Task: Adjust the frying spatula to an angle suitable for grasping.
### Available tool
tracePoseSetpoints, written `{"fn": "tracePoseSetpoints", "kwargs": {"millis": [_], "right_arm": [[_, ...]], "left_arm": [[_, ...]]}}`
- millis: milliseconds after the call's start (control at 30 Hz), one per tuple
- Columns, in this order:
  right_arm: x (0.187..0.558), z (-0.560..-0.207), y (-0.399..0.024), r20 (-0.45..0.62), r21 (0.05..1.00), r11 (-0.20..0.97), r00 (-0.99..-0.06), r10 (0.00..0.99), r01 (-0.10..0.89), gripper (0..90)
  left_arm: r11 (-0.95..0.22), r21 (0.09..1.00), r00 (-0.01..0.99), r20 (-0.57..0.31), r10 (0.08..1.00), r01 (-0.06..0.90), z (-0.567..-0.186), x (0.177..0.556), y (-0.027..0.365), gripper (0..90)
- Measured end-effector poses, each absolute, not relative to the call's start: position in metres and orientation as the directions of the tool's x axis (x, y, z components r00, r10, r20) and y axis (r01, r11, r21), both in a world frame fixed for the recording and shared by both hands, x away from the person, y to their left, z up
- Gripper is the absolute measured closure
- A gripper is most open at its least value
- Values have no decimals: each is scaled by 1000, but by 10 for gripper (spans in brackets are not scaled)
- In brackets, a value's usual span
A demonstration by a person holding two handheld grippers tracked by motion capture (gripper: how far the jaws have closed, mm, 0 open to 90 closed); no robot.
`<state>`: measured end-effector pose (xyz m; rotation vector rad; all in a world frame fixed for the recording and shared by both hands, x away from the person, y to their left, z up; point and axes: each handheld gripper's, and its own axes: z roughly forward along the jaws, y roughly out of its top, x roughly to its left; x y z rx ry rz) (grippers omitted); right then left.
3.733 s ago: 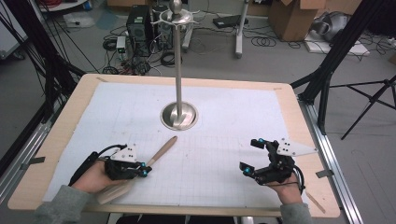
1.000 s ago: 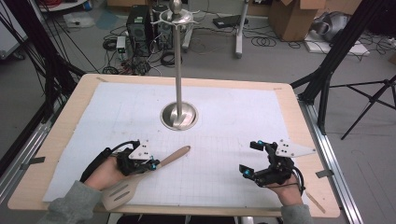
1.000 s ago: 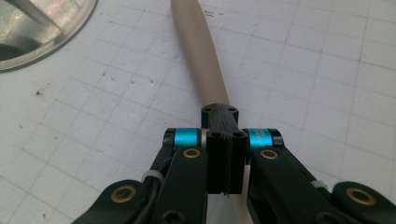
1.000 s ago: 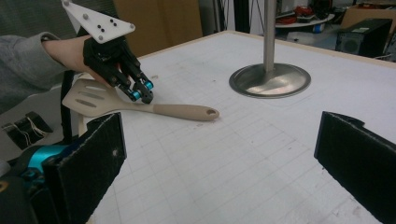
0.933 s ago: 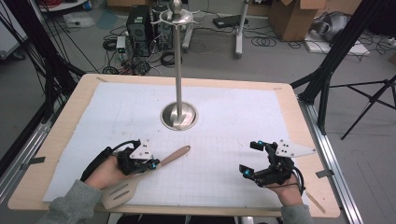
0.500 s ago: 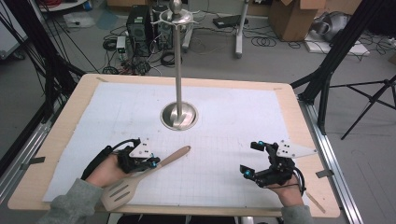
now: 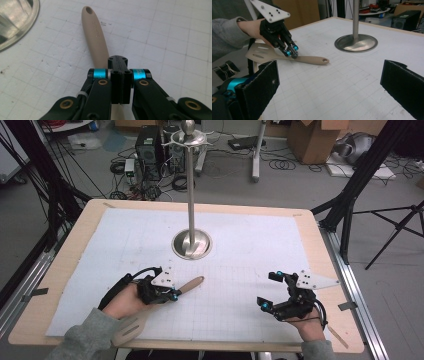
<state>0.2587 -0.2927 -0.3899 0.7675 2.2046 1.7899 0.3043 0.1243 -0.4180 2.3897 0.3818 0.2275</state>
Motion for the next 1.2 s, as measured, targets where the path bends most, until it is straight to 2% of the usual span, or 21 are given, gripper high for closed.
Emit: {"fn": "tracePoseSetpoints", "kwargs": {"millis": [433, 933, 1133, 1200], "right_arm": [[256, -390, -295, 167, 954, 131, -840, 515, 270, 11], [258, -390, -297, 171, 955, 124, -841, 514, 269, 11], [259, -389, -297, 176, 956, 115, -842, 510, 270, 11], [260, -389, -296, 174, 956, 117, -843, 509, 268, 11]], "left_arm": [[-711, 673, 941, 64, 333, 205, -419, 307, 125, 897], [-619, 753, 926, 37, 376, 222, -403, 298, 142, 897], [-584, 771, 895, 40, 444, 255, -392, 285, 163, 890], [-567, 772, 876, 27, 481, 288, -392, 282, 167, 850]]}}
